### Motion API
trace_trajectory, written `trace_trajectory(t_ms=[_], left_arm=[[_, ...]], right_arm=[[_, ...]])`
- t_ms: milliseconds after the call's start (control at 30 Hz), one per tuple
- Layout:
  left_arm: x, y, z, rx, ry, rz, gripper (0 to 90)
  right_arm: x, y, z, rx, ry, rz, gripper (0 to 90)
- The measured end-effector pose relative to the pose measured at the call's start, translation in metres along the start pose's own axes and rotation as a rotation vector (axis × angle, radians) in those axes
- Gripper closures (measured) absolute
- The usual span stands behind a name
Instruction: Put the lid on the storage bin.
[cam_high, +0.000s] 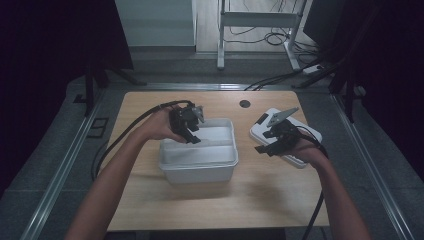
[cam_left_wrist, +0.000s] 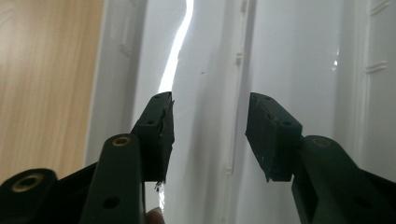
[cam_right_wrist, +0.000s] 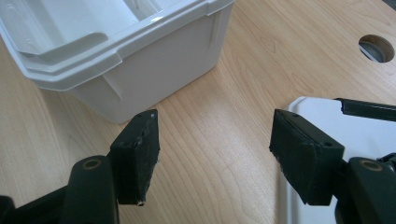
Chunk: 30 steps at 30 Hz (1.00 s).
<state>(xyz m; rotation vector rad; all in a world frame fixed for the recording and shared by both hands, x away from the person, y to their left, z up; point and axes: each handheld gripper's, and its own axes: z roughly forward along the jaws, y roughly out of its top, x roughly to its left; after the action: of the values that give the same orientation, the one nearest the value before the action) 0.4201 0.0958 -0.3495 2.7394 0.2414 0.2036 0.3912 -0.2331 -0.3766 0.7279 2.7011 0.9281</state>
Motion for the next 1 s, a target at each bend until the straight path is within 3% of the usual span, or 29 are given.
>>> trace_trajectory(t_ms=[333,533,633,667,733,1000], left_arm=[[0.003,-0.03,-0.024,-0.045,0.048,-0.07,49.6],[0.002,-0.053,-0.04,-0.091,0.077,-0.097,49.3],[0.0,-0.073,-0.049,-0.103,0.107,-0.13,49.4],[0.0,-0.073,-0.049,-0.103,0.107,-0.13,49.4],[-0.003,-0.09,-0.051,-0.111,0.117,-0.174,49.4],[-0.007,-0.14,-0.054,-0.117,0.15,-0.273,49.4]], right_arm=[[-0.003,0.002,0.0,0.01,-0.027,-0.013,33.6],[-0.01,0.003,-0.002,0.046,-0.063,-0.017,33.9],[-0.017,0.003,0.0,0.063,-0.085,-0.013,34.3],[-0.017,0.003,0.0,0.063,-0.085,-0.013,34.3],[-0.025,0.003,0.001,0.073,-0.1,-0.002,35.0],[-0.053,0.0,0.003,0.116,-0.167,0.027,36.3]])
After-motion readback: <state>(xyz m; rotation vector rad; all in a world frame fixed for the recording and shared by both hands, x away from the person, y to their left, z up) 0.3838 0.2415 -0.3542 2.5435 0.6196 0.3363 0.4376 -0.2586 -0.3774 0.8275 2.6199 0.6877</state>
